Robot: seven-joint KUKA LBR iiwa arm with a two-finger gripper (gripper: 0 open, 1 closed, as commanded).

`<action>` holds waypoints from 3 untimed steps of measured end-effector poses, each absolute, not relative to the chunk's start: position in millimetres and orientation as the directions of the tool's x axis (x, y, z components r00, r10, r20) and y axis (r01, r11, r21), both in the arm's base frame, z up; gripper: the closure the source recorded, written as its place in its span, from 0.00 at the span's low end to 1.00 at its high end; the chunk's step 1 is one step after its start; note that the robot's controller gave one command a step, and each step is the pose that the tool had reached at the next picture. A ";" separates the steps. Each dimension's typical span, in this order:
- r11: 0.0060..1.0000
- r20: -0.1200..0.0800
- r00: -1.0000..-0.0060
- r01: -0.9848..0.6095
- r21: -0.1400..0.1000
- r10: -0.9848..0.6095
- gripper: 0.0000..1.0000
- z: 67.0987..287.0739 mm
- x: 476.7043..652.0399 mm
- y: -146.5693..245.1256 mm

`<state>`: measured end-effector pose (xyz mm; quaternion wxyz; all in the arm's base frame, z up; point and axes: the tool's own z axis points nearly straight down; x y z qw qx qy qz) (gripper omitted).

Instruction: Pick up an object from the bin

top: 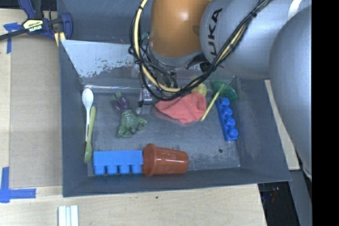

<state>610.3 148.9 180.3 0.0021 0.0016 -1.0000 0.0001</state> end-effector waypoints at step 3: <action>1.000 -0.012 -1.000 0.015 0.006 0.015 0.00 147.2 585.9 54.7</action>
Offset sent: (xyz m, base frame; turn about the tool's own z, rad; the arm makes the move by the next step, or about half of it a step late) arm -0.0170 -0.0627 -0.0652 0.0623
